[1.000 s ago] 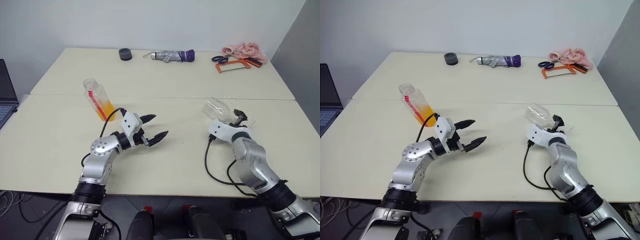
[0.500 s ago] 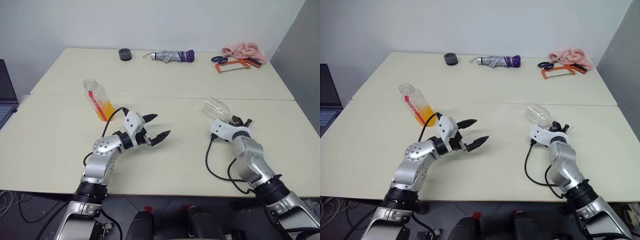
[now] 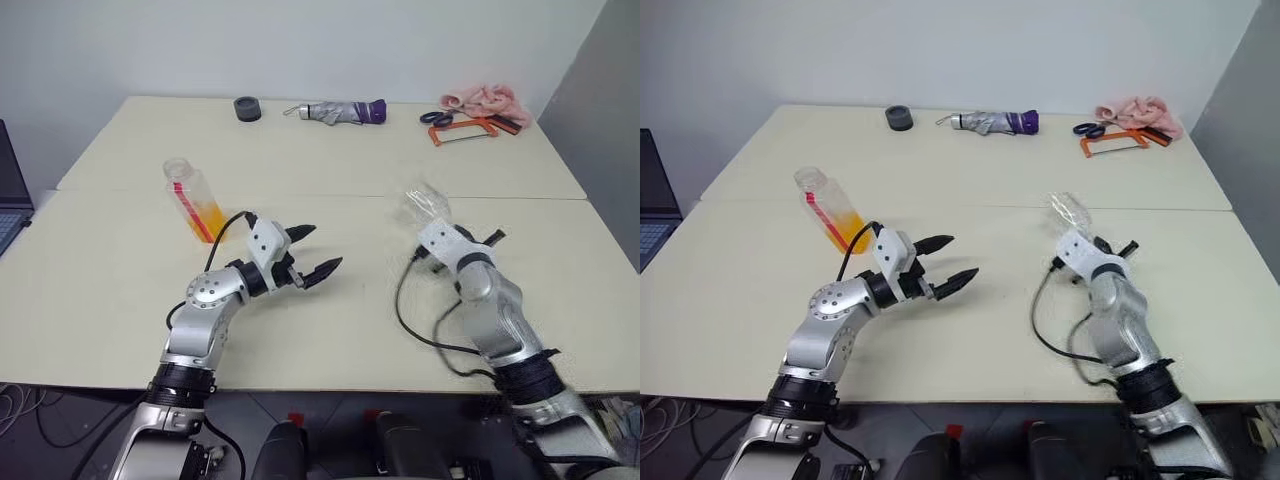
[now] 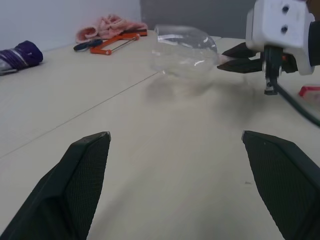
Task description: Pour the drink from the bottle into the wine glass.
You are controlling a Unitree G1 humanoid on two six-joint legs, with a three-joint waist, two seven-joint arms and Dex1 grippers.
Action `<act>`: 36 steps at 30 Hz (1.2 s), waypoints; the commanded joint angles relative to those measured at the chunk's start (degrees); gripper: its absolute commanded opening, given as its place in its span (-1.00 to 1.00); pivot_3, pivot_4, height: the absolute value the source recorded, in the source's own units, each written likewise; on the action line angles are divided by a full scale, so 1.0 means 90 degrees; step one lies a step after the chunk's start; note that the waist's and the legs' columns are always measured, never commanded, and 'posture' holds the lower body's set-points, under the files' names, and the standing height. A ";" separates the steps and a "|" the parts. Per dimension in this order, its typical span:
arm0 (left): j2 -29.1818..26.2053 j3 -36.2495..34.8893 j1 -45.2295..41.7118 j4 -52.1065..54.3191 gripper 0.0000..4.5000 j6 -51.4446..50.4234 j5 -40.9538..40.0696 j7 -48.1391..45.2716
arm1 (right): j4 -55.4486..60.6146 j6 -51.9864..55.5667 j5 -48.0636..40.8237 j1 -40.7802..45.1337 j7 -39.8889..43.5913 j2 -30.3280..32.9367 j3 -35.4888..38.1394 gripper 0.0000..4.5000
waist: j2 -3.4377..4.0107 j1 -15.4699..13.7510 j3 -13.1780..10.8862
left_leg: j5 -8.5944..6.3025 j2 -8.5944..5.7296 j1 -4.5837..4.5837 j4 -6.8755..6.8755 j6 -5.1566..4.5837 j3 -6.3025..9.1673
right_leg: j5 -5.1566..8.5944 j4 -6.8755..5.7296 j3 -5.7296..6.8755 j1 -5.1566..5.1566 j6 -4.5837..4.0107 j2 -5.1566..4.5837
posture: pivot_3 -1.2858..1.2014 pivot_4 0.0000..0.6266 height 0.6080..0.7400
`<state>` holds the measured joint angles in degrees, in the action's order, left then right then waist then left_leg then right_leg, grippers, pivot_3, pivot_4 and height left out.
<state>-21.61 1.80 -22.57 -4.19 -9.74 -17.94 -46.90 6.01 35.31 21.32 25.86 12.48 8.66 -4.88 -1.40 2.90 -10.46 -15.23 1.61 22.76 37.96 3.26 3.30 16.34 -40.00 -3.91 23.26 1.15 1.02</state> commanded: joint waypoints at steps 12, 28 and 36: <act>-0.1342 -0.0354 0.0452 0.1347 1.00 -0.2012 -0.1611 -0.1399 | -0.0678 -0.1190 -0.2469 -0.0001 0.0332 -0.1180 0.0463 -0.94 | 0.0003 0.0033 -0.0002 | 0.0000 -0.0006 0.0003 -0.0001 -0.0001 0.0000 | 0.0001 0.0002 0.0002 0.0000 0.0001 -0.0009 | 0.03 -0.52 1.00; -0.1626 -0.0380 0.0392 0.1411 1.00 -0.2208 -0.1497 -0.1604 | 0.0656 -0.0772 -0.2625 -0.1874 0.0888 -0.0283 -0.0482 -0.94 | -0.0004 0.0019 0.0011 | 0.0000 -0.0007 -0.0003 -0.0006 0.0000 -0.0001 | 0.0004 0.0005 0.0001 -0.0004 0.0001 -0.0002 | 0.03 -0.52 1.00; -0.1603 -0.0538 0.0472 0.1310 1.00 -0.1927 -0.1427 -0.1419 | 0.0755 -0.1243 -0.2589 -0.2154 0.0824 -0.0300 -0.0786 -0.94 | -0.0041 0.0068 0.0046 | -0.0001 0.0006 -0.0033 -0.0009 0.0000 -0.0017 | 0.0018 0.0003 -0.0015 -0.0014 0.0019 0.0008 | 0.03 -0.52 1.00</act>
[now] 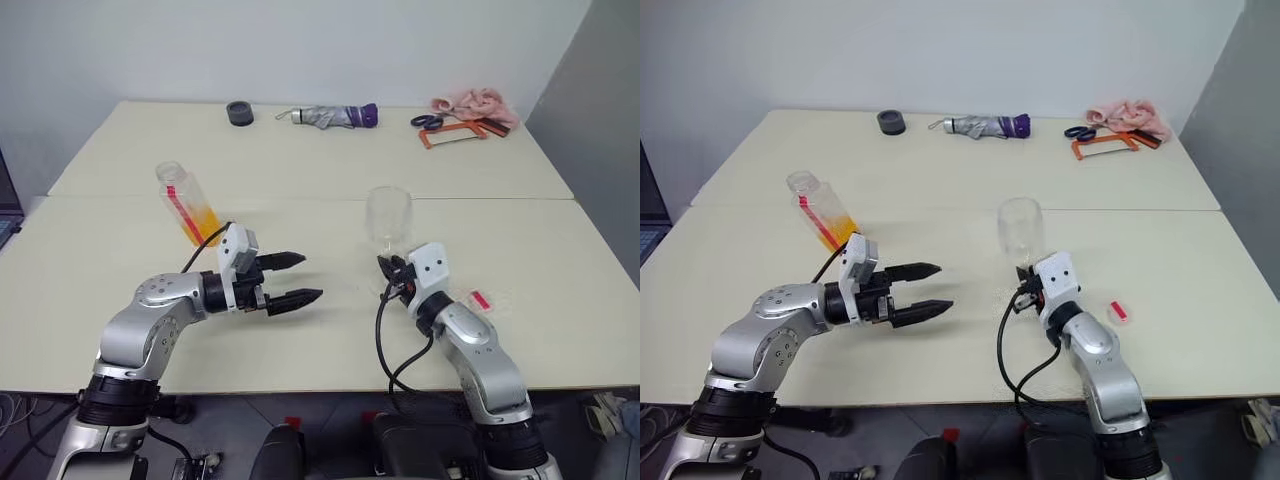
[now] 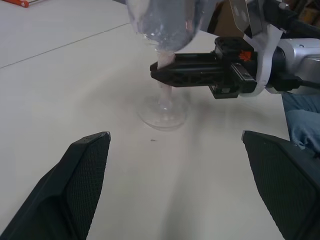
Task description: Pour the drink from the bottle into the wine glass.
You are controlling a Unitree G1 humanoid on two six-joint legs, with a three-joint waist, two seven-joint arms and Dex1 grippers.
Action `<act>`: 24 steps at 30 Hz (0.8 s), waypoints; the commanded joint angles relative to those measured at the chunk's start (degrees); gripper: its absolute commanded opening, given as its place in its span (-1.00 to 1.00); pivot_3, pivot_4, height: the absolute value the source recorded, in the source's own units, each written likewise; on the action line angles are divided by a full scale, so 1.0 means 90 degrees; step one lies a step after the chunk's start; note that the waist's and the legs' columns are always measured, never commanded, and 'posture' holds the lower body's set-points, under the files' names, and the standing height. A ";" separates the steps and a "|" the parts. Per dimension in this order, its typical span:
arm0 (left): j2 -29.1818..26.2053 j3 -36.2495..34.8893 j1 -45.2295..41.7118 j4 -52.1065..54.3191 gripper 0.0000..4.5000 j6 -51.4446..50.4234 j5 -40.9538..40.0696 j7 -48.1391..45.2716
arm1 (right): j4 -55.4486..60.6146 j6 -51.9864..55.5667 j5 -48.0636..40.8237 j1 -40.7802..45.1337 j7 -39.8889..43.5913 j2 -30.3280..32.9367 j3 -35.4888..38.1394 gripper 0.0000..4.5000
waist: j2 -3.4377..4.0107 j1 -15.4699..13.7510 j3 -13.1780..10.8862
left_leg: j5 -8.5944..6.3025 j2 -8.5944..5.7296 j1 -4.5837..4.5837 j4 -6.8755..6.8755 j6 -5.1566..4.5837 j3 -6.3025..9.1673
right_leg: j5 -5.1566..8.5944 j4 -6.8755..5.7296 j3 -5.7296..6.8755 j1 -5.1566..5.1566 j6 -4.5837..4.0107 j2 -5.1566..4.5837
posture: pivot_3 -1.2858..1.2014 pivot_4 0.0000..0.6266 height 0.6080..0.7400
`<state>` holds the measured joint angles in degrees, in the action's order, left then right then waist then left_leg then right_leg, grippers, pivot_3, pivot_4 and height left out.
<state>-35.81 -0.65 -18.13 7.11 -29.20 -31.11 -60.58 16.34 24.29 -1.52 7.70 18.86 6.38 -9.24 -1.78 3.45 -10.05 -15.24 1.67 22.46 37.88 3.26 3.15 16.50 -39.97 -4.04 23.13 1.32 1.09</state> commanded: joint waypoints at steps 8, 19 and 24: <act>0.0246 -0.0813 0.0047 -0.0190 1.00 0.1055 0.0471 0.1070 | -0.1596 -0.1843 -0.0184 0.1123 0.0266 -0.0384 -0.0119 -0.94 | 0.0007 0.0030 -0.0009 | 0.0000 0.0007 0.0000 0.0000 0.0000 -0.0002 | 0.0000 -0.0003 -0.0006 0.0006 0.0000 0.0025 | 0.03 -0.52 1.00; -0.0016 -0.1112 0.0446 0.0140 1.00 0.1165 0.0381 0.1137 | -0.4617 -0.3481 -0.0264 0.2988 0.0690 -0.0876 -0.0005 -0.94 | 0.0014 -0.0017 -0.0018 | -0.0001 0.0000 0.0027 -0.0002 0.0002 0.0003 | -0.0017 0.0001 0.0005 0.0020 -0.0029 -0.0017 | 0.03 -0.52 1.00; -0.0028 -0.1164 0.0506 0.0201 1.00 0.1248 0.0449 0.1201 | -0.5467 -0.3834 -0.0425 0.3320 0.0898 -0.0965 0.0121 -0.94 | 0.0015 -0.0042 -0.0019 | -0.0001 -0.0001 0.0030 -0.0001 0.0002 0.0009 | -0.0017 0.0001 0.0010 0.0019 -0.0029 -0.0018 | 0.03 -0.52 1.00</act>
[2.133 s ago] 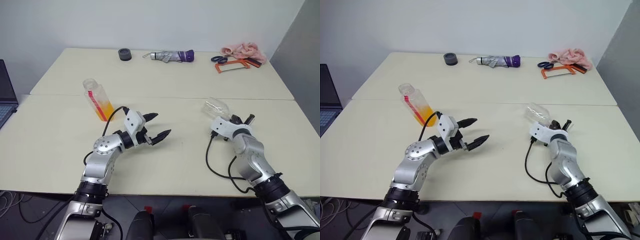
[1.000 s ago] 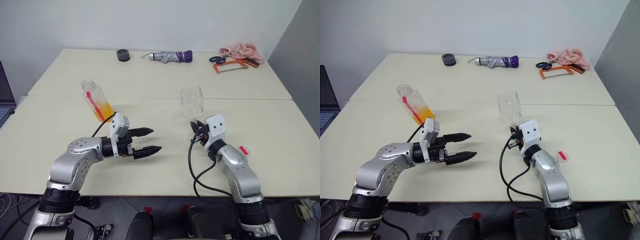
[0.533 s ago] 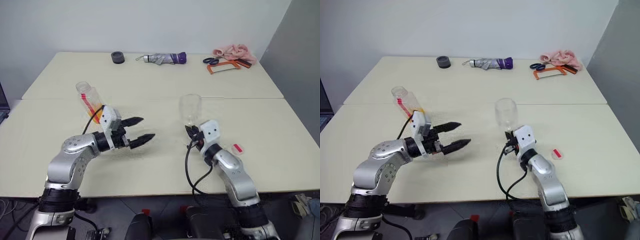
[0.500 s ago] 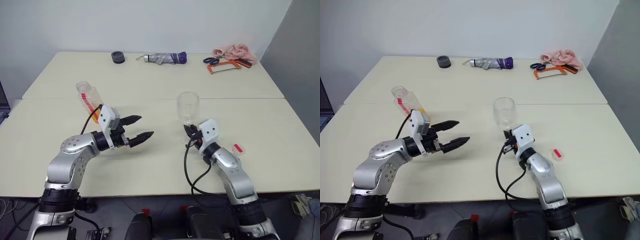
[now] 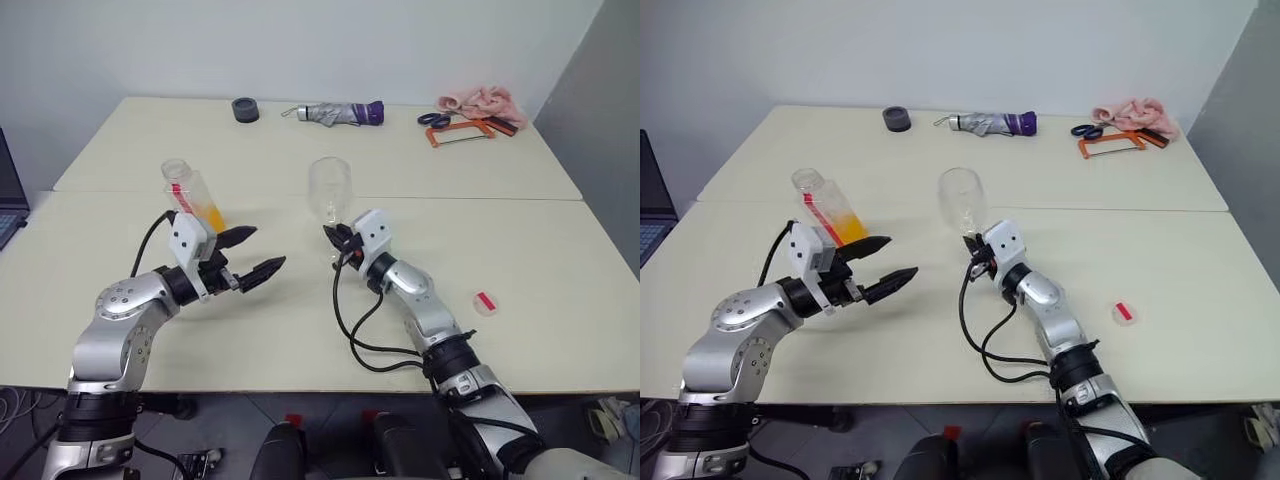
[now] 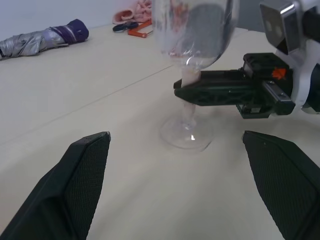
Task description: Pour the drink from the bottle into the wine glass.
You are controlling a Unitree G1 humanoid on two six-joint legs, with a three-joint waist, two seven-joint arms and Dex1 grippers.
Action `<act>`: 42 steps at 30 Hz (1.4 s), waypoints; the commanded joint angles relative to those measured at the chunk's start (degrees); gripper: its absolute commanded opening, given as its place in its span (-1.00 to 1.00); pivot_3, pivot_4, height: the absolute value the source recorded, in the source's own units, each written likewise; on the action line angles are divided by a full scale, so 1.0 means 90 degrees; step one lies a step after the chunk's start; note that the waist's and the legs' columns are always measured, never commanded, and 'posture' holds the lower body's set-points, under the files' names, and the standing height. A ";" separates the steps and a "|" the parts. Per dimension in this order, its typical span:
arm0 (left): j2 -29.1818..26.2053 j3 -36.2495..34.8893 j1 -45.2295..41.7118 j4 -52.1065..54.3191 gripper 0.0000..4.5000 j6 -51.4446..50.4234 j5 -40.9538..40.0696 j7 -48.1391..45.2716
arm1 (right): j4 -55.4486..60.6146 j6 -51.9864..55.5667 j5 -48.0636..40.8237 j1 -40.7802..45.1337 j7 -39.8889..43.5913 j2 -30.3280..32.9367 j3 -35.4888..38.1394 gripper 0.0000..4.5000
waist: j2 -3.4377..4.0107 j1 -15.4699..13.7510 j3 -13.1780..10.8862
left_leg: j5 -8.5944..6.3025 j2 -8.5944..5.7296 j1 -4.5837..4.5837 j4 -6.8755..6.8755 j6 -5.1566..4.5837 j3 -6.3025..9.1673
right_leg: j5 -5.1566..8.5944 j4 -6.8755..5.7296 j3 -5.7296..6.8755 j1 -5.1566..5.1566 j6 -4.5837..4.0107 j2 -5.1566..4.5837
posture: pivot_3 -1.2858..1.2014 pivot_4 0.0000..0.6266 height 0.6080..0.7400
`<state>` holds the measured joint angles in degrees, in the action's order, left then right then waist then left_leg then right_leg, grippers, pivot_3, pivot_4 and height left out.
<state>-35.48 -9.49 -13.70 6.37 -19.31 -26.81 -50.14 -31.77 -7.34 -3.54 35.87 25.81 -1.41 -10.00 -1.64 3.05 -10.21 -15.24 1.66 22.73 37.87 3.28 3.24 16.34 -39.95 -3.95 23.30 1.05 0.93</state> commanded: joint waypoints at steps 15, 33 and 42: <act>-0.0114 -0.0489 0.0009 0.1440 1.00 -0.0522 -0.0581 0.0631 | -0.0713 -0.0531 -0.0153 0.0195 0.0365 -0.0080 0.0300 -0.94 | 0.0002 0.0023 -0.0001 | 0.0000 0.0001 -0.0006 0.0001 0.0000 0.0001 | 0.0000 -0.0005 -0.0001 -0.0001 0.0000 0.0000 | 0.03 -0.52 1.00; -0.0592 -0.0552 0.0115 0.1964 1.00 -0.0969 -0.0820 0.0608 | -0.0685 -0.0424 -0.0162 0.0106 0.0481 -0.0081 0.0315 -0.37 | 0.0002 0.0024 -0.0001 | 0.0000 -0.0001 -0.0007 0.0000 0.0001 0.0000 | 0.0000 -0.0003 -0.0001 -0.0003 0.0000 0.0002 | 0.03 -0.52 1.00; -0.0577 -0.0393 -0.0026 0.1823 1.00 -0.0846 -0.0727 0.0541 | -0.0571 -0.0343 -0.0148 0.0076 0.0508 -0.0032 0.0303 0.99 | 0.0006 0.0023 -0.0004 | 0.0000 -0.0003 -0.0005 0.0000 0.0001 -0.0001 | 0.0000 -0.0002 -0.0002 -0.0002 0.0000 0.0002 | 0.03 -0.52 1.00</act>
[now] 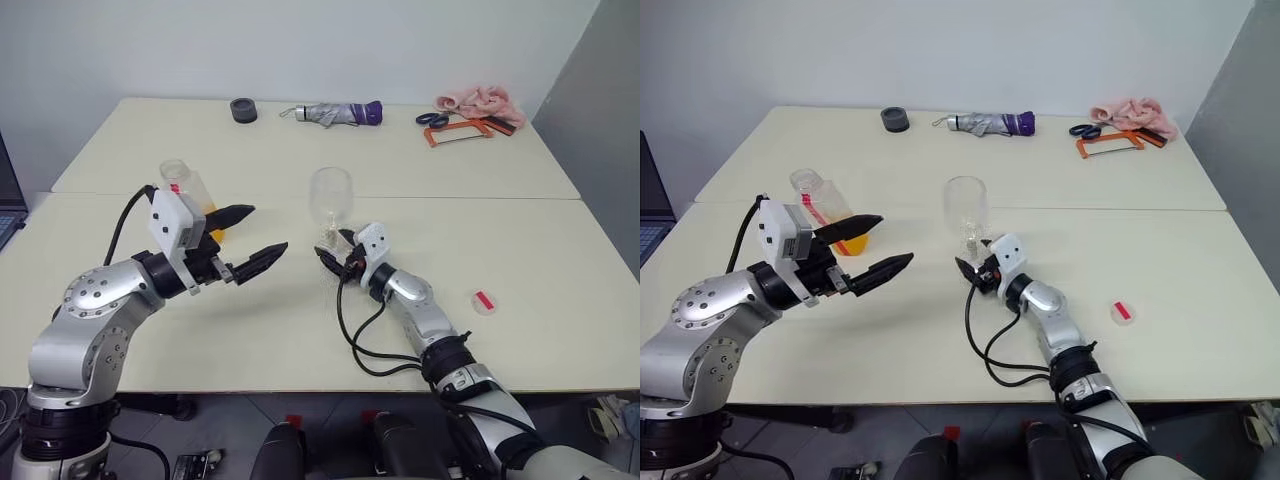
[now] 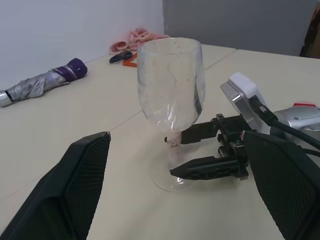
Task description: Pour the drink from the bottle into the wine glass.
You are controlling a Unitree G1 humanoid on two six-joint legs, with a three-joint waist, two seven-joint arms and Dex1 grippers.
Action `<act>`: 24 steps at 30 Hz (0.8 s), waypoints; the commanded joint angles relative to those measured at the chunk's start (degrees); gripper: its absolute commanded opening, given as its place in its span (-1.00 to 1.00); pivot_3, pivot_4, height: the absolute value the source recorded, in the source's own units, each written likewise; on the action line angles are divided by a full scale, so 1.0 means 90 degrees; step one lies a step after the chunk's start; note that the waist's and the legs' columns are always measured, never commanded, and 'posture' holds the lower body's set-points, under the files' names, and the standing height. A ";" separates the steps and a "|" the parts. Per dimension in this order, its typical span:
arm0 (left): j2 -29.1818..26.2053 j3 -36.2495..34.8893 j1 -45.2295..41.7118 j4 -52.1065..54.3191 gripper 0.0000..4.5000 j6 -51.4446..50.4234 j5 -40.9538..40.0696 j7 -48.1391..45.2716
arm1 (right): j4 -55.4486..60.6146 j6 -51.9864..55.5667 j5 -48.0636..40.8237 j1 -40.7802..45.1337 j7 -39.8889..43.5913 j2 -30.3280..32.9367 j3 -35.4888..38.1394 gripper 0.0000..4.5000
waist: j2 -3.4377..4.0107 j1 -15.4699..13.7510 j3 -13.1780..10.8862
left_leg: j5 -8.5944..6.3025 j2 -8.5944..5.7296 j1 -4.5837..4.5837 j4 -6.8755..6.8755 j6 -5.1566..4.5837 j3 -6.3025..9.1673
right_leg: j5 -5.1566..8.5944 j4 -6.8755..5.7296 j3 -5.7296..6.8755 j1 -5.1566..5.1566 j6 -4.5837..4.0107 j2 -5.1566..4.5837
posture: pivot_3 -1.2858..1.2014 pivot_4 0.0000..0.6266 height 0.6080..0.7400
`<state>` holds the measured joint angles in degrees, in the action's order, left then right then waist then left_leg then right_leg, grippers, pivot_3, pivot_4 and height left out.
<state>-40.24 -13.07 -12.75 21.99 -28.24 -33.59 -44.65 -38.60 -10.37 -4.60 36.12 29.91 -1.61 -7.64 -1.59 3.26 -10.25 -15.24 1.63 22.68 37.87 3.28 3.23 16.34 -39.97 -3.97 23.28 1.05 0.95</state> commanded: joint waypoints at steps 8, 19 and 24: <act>0.0020 0.0000 -0.0082 0.0051 1.00 0.0223 0.0069 -0.0085 | 0.0601 0.0190 -0.0033 -0.0294 0.0243 0.0186 -0.0053 0.99 | 0.0000 -0.0001 0.0000 | 0.0000 0.0000 0.0001 0.0000 0.0000 0.0000 | 0.0000 0.0001 0.0000 0.0000 0.0000 0.0000 | 0.03 -0.52 1.00; 0.0515 -0.0312 0.1282 -0.0392 1.00 0.0688 0.0452 0.0313 | 0.4608 0.2142 -0.0577 -0.2602 0.1660 0.2155 -0.0288 0.99 | 0.0017 -0.0044 -0.0010 | -0.0001 0.0002 0.0004 -0.0002 -0.0001 0.0001 | 0.0004 0.0007 -0.0003 -0.0002 0.0006 -0.0004 | 0.03 -0.52 1.00; 0.1148 -0.0370 0.1688 -0.0910 1.00 0.1356 0.1332 0.1456 | 0.6299 0.3158 -0.1237 -0.3078 0.1871 0.2852 -0.0093 0.99 | 0.0018 -0.0041 -0.0014 | -0.0001 0.0001 0.0003 0.0004 -0.0001 0.0000 | 0.0017 0.0011 -0.0003 -0.0002 0.0028 0.0002 | 0.03 -0.52 1.00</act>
<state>-31.55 -14.67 1.97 14.68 -20.03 -25.38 -36.73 10.84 15.52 -12.45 8.55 46.04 23.25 -9.99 -1.43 2.89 -10.38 -15.25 1.65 22.69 37.90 3.27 3.27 16.53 -39.89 -4.00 23.25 1.36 0.96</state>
